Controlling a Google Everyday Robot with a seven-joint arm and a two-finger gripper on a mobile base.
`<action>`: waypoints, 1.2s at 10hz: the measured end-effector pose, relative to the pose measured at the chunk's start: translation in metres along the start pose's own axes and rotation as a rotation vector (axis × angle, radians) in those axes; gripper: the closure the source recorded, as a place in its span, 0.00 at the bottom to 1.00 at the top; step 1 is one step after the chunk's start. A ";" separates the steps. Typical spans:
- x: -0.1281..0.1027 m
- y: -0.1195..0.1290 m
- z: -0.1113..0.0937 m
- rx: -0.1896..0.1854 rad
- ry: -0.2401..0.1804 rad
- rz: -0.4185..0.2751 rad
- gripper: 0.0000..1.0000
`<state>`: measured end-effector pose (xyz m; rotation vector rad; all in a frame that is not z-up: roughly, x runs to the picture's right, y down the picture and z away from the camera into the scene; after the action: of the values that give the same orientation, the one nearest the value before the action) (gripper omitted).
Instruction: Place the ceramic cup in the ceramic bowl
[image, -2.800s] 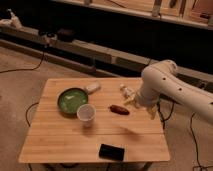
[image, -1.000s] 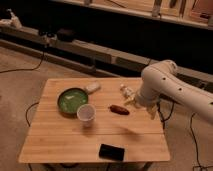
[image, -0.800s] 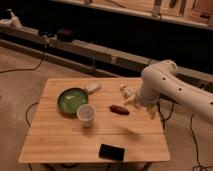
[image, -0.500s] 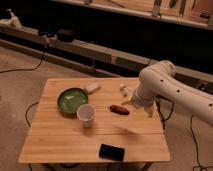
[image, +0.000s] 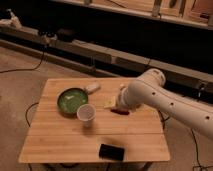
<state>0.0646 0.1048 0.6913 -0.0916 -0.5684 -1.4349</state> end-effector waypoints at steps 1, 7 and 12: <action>-0.006 -0.008 0.011 0.026 -0.014 -0.036 0.20; 0.020 -0.026 0.064 0.084 -0.038 -0.059 0.20; 0.040 -0.049 0.102 0.089 -0.035 -0.080 0.20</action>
<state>-0.0130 0.1006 0.7831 -0.0239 -0.6702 -1.4862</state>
